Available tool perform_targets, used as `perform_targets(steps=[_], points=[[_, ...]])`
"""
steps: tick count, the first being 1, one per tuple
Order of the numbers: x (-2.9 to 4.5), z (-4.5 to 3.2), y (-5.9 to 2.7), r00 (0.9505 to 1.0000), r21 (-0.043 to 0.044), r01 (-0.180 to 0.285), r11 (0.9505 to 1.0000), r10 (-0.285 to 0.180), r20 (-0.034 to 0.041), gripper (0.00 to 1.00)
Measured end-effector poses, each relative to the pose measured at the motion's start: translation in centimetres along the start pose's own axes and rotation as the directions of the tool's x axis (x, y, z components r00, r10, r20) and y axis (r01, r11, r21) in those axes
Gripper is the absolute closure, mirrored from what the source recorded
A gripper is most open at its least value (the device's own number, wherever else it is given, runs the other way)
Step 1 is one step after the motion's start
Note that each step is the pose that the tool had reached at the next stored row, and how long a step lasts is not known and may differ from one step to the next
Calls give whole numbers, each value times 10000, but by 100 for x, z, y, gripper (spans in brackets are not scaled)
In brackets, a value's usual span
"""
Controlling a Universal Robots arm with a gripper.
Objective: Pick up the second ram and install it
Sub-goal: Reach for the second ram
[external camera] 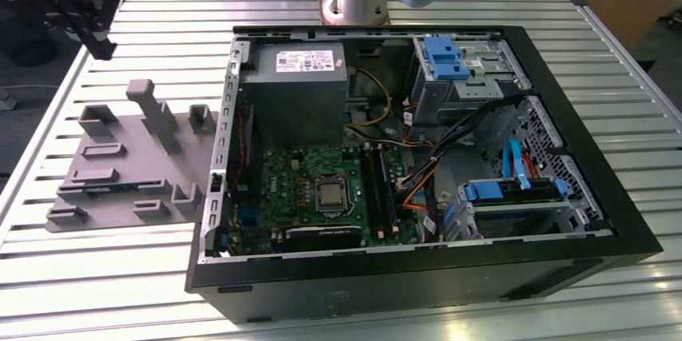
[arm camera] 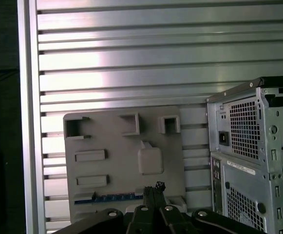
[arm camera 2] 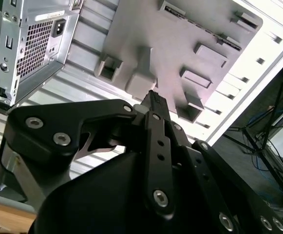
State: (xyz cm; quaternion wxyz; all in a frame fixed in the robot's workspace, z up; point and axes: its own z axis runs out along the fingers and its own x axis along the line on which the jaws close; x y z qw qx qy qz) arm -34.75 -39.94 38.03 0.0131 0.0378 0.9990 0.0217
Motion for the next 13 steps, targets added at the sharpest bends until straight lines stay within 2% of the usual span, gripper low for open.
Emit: perform_targets(steps=[13], points=[[82, -4, -131, 9996, -8, 282, 9996, -282, -12, 89]])
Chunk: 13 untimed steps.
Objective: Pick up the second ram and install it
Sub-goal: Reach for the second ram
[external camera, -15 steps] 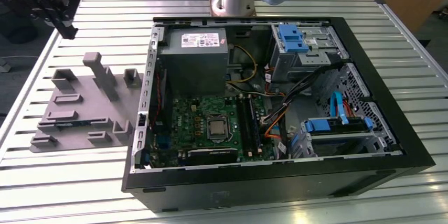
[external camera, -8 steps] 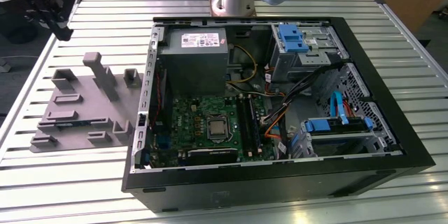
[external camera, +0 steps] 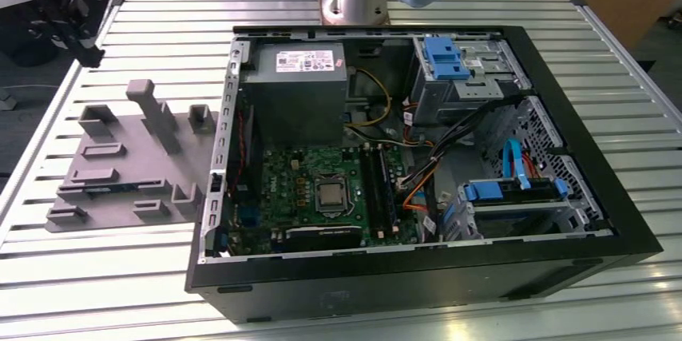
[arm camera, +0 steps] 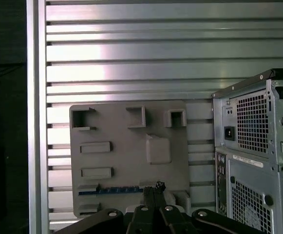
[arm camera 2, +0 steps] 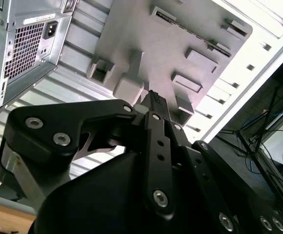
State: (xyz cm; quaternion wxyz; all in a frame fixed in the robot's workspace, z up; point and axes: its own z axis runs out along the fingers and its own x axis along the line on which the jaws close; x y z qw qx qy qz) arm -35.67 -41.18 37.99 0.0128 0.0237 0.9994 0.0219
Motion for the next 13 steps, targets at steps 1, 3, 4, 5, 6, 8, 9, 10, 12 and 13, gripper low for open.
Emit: perform_targets(steps=[1, 3, 4, 5, 6, 8, 9, 10, 12, 13], points=[[9, 0, -11, 10000, 0, 16, 10000, -16, 0, 89], [27, -2, -33, 10000, 0, 47, 10000, -47, -3, 89], [36, -3, -43, 10000, 0, 62, 10000, -62, -3, 89], [46, -3, -54, 10000, -1, 79, 10000, -79, -4, 89], [56, -3, -65, 10000, -2, 97, 10000, -97, -4, 89], [73, -3, -87, 9999, -4, 132, 9999, -132, -5, 89], [79, -4, -98, 9999, -3, 149, 9999, -149, -7, 89], [86, -4, -109, 9999, -4, 166, 9999, -166, -7, 89], [99, -5, -125, 9998, -3, 196, 9998, -196, -10, 89], [104, -5, -129, 9998, -3, 207, 9998, -207, -10, 89]])
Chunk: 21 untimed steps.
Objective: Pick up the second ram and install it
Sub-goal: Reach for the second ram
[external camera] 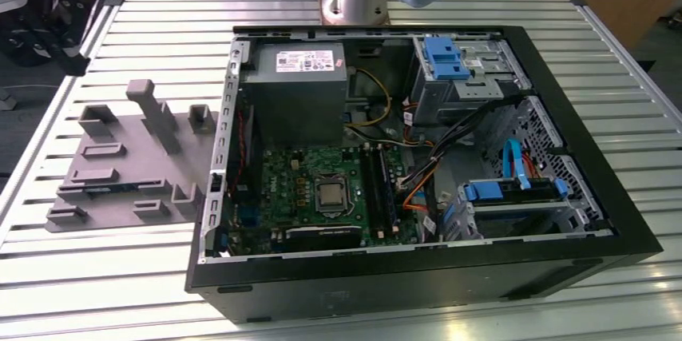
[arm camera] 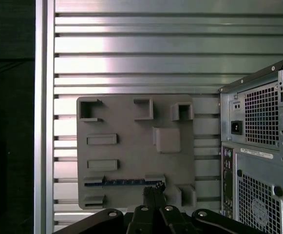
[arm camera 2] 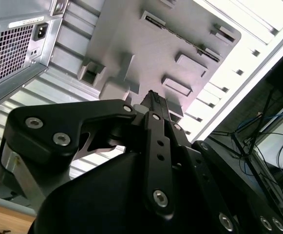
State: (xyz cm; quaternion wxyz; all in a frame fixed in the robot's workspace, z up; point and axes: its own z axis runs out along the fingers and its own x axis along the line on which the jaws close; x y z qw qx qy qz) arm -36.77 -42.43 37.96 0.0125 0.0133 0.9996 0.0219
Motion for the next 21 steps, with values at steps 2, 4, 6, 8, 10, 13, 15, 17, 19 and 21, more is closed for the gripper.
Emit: perform_targets(steps=[2, 4, 6, 8, 10, 13, 15, 17, 19, 21], points=[[0, 0, -1, 10000, 0, 4, 10000, -4, 0, 89], [0, 0, -2, 10000, 0, 6, 10000, -6, 0, 89], [0, 0, -2, 10000, -1, 7, 10000, -7, 0, 89], [0, 0, -2, 10000, -1, 7, 10000, -7, 0, 89], [0, 0, -2, 10000, -1, 8, 10000, -8, 0, 89], [0, 0, -9, 10000, -1, 11, 10000, -11, -1, 89], [0, 0, -22, 10000, -1, 10, 10000, -10, 0, 89], [1, -1, -43, 10000, -1, 13, 10000, -13, 0, 89], [3, -2, -61, 10000, 1, 18, 10000, -18, 0, 89], [7, -2, -72, 10000, 19, 20, 10000, -20, 1, 89]])
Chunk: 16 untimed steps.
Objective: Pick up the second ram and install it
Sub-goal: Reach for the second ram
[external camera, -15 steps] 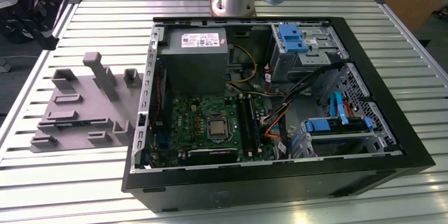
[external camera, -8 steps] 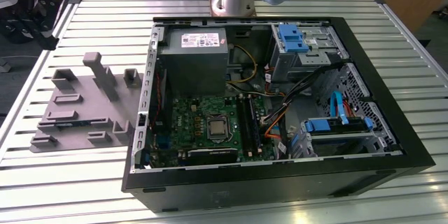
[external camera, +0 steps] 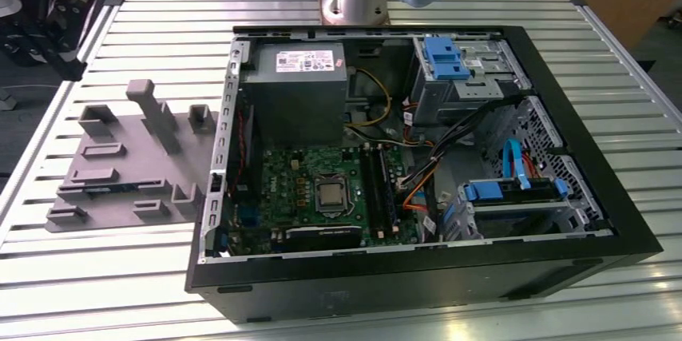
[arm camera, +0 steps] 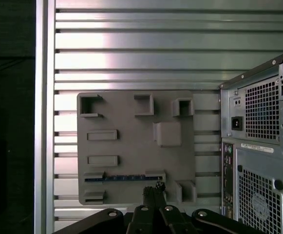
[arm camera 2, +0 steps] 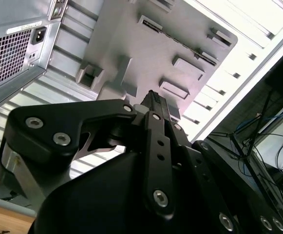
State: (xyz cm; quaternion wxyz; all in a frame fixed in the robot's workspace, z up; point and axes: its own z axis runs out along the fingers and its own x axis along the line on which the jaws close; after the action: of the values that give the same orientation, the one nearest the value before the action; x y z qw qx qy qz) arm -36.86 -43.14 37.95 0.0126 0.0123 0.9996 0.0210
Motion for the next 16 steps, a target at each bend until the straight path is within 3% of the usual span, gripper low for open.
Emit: perform_targets(steps=[4, 10, 16], points=[[6, 0, -13, 10000, 92, 18, 10000, -18, 1, 89], [51, -1, -36, 9993, 84, 377, 9993, -377, -14, 89], [83, -3, -57, 9990, 83, 456, 9989, -456, -18, 89]])
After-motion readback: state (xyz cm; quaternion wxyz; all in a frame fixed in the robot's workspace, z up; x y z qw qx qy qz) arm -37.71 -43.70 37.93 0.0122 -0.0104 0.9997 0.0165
